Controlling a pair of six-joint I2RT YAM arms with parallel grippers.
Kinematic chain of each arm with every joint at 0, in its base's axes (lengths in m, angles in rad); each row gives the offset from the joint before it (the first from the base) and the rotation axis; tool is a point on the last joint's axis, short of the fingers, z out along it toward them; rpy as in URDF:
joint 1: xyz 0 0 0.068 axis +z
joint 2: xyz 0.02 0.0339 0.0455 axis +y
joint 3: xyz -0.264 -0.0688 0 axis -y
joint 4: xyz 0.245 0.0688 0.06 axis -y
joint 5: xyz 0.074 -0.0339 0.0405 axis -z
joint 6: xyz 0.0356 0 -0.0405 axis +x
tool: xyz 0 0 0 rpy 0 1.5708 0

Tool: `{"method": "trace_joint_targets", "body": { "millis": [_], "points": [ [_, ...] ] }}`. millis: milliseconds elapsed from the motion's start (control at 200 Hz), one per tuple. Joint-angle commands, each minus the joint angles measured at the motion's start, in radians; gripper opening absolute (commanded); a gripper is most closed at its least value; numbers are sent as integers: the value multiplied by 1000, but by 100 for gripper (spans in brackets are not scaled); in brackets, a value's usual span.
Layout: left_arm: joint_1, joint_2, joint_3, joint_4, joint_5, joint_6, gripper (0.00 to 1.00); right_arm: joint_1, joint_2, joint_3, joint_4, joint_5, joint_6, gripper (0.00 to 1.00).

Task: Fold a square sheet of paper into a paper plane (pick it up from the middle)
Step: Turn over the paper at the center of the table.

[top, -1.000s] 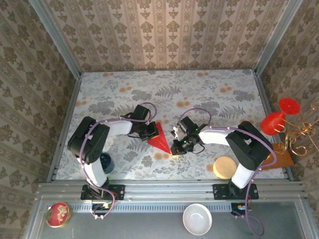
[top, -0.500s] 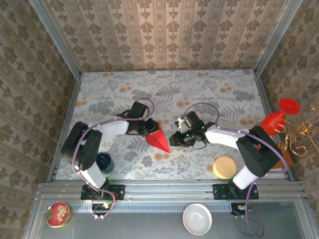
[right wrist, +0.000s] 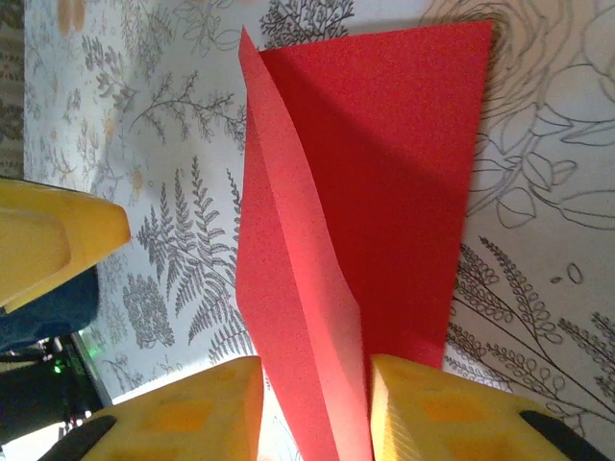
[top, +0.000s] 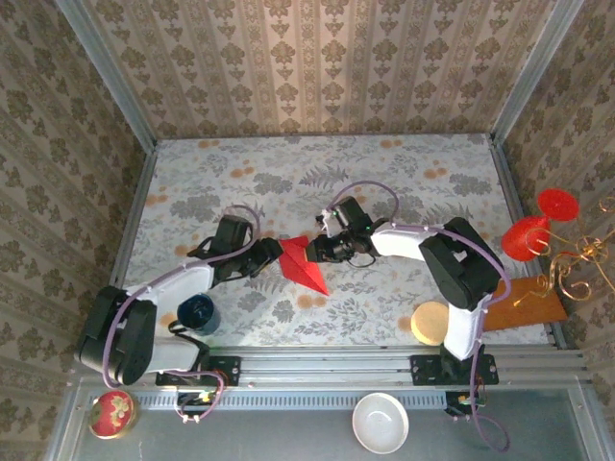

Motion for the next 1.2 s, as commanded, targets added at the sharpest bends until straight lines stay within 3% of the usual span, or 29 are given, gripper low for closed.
{"method": "trace_joint_targets", "body": {
  "millis": [0, 280, 390, 575, 785, 935, 1195],
  "points": [
    [7, -27, -15, 37, -5, -32, 56, -3, 20, 30, -29, -59, -67, 34],
    [7, -18, -17, 68, 23, -28, 58, -7, 24, 32, 10, -73, -69, 9],
    [7, -31, -14, 79, 32, -26, 58, -13, -12, 10, 69, -70, -39, 4],
    [8, -75, -31, 173, 77, -41, 62, -37, -128, -43, 200, -90, 41, 3],
    [-19, -73, -36, 361, 162, -75, 74, -57, -191, -66, 315, -179, 160, 3],
    [-27, -66, -48, 516, 215, -103, 74, -69, -204, -79, 417, -242, 259, 3],
    [-40, -43, -46, 600, 268, -78, 62, -99, -205, -97, 549, -299, 391, 3]
  ]
}}
